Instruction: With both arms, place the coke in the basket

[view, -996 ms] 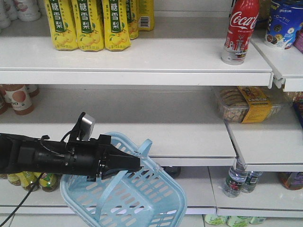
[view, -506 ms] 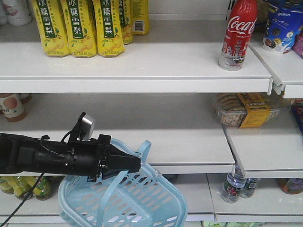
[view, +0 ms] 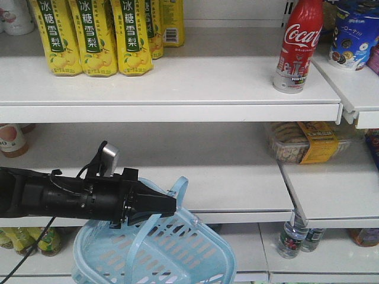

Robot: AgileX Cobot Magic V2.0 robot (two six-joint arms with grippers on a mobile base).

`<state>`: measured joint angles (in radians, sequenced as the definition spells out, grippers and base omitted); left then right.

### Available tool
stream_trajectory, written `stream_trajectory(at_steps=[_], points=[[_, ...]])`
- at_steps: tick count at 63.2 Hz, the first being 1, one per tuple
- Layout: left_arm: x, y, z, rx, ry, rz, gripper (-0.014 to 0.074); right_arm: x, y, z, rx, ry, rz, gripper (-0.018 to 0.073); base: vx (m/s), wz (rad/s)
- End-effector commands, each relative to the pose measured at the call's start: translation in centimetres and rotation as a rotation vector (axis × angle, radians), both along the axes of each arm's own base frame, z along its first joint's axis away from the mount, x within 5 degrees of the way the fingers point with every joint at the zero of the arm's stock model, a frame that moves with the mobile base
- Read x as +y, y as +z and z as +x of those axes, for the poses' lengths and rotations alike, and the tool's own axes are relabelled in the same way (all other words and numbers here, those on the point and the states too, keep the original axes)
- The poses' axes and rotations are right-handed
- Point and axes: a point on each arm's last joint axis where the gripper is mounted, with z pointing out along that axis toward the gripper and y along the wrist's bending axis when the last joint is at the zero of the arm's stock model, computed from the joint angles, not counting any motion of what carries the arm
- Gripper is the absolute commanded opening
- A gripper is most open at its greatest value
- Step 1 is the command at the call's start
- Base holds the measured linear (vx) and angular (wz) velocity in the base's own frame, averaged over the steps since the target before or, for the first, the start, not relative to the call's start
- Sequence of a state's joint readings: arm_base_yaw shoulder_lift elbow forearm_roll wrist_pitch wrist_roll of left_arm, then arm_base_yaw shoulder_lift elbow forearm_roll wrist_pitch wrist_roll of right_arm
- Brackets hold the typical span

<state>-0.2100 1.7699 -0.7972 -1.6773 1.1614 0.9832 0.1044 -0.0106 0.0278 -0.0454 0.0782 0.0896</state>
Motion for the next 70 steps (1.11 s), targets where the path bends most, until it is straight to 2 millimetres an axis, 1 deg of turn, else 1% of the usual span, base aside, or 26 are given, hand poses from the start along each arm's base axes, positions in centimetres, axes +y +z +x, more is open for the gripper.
stream_trajectory(at_steps=[1, 70], points=[[-0.16, 2.96, 0.17, -0.071, 0.026, -0.132, -0.0006, 0.01, 0.42, -0.11, -0.085, 0.001, 0.000, -0.0010, 0.02, 0.00], [-0.16, 2.96, 0.17, -0.071, 0.026, -0.132, -0.0006, 0.01, 0.42, -0.11, -0.085, 0.001, 0.000, -0.0010, 0.03, 0.00]])
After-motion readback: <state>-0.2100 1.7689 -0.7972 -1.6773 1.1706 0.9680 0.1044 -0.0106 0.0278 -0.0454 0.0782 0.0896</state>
